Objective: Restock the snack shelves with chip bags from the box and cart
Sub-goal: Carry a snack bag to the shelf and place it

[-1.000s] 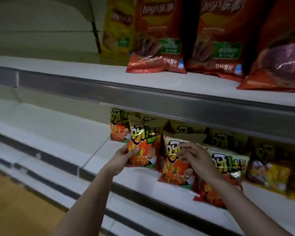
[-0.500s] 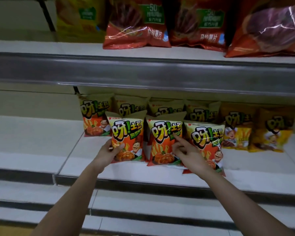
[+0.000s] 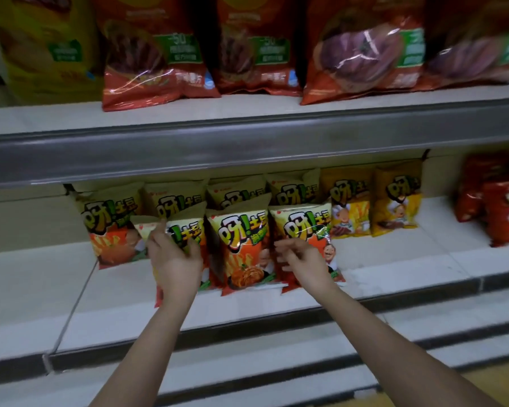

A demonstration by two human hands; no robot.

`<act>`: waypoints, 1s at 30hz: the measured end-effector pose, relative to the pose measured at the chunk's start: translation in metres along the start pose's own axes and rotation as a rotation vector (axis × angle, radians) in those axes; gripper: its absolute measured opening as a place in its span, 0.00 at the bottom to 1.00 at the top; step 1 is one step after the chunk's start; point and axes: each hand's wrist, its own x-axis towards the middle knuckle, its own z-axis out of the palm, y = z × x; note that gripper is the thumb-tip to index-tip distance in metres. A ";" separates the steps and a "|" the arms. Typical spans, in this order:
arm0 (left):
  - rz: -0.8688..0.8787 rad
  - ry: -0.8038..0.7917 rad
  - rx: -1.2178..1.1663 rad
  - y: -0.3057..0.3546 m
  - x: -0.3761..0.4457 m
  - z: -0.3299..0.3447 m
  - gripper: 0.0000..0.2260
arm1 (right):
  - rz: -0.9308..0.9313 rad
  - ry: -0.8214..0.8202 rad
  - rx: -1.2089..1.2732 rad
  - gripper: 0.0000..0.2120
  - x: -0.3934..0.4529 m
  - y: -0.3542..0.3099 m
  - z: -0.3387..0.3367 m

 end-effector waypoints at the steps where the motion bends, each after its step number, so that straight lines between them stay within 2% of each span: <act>1: 0.031 -0.059 -0.056 0.015 -0.004 0.007 0.21 | 0.003 0.028 0.013 0.11 -0.001 0.000 -0.006; 4: 0.037 -0.263 -0.263 0.059 -0.016 0.032 0.12 | -0.008 0.139 0.067 0.11 -0.004 0.000 -0.036; 6: 0.038 -0.396 -0.332 0.085 -0.026 0.054 0.10 | 0.016 0.191 0.137 0.12 -0.010 0.000 -0.066; 10: 0.041 -0.767 -0.304 0.131 -0.067 0.109 0.13 | 0.075 0.355 0.259 0.11 -0.037 0.003 -0.153; 12: 0.010 -0.915 -0.291 0.159 -0.096 0.137 0.09 | 0.101 0.456 0.303 0.11 -0.058 0.005 -0.204; 14: -0.004 -0.997 -0.343 0.196 -0.133 0.169 0.05 | 0.126 0.565 0.330 0.12 -0.086 0.011 -0.262; 22: 0.065 -1.362 -0.501 0.381 -0.328 0.257 0.06 | 0.168 0.873 0.297 0.12 -0.230 0.059 -0.465; 25: 0.109 -1.488 -0.557 0.434 -0.415 0.276 0.06 | 0.197 0.996 0.263 0.13 -0.294 0.080 -0.532; 30: 0.048 -1.659 -0.626 0.506 -0.536 0.304 0.06 | 0.226 1.280 0.317 0.10 -0.398 0.092 -0.628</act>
